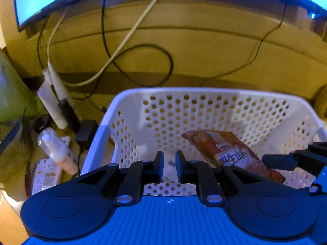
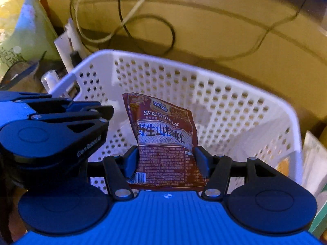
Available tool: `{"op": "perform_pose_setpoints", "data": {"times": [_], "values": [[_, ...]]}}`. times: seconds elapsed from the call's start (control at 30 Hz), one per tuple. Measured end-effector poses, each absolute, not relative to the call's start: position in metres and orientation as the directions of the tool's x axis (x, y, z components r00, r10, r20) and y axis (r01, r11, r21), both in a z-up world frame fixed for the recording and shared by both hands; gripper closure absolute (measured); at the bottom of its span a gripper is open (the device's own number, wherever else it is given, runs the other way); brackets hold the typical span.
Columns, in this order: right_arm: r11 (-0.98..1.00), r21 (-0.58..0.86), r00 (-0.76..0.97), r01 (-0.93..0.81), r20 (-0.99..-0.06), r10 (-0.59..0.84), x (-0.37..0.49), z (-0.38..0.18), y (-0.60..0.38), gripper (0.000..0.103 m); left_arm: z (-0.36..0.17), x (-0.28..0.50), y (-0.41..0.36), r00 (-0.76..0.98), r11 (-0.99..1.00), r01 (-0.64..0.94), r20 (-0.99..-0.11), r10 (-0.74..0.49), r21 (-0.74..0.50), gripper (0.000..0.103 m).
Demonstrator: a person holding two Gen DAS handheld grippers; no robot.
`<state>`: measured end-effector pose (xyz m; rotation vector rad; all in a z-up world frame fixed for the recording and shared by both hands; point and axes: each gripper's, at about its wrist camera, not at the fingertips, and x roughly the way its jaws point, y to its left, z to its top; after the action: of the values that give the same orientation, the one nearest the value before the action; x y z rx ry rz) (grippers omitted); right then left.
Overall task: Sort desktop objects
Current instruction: 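Carry both items over the white basket and open both tools to drop them, then move both open tools back toward the pile of boxes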
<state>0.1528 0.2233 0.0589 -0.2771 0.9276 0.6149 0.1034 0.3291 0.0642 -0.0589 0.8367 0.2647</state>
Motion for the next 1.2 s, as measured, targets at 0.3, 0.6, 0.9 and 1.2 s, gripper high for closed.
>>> {"op": "perform_pose_setpoints", "data": {"times": [0.3,0.6,0.9,1.2], "values": [[0.807,0.003,0.399,-0.590,-0.868,0.295,0.154,0.051,0.233,0.010,0.057,0.110,0.334,0.588,0.968,-0.245,-0.785,0.197,0.059,0.040],[0.798,-0.059,0.498,-0.600,-0.808,0.315,0.136,0.074,0.226,0.008,0.076,0.094,0.325,0.650,0.953,-0.294,-0.715,0.257,0.075,0.015],[0.798,-0.164,0.729,-0.580,-0.541,0.419,0.066,0.110,0.170,0.003,0.112,0.050,0.265,0.750,0.936,-0.342,-0.576,0.325,0.083,0.011],[0.806,-0.179,0.753,-0.564,-0.512,0.413,0.034,0.098,0.062,0.003,0.101,0.017,0.154,0.781,0.950,-0.304,-0.551,0.294,0.075,0.011]]}}
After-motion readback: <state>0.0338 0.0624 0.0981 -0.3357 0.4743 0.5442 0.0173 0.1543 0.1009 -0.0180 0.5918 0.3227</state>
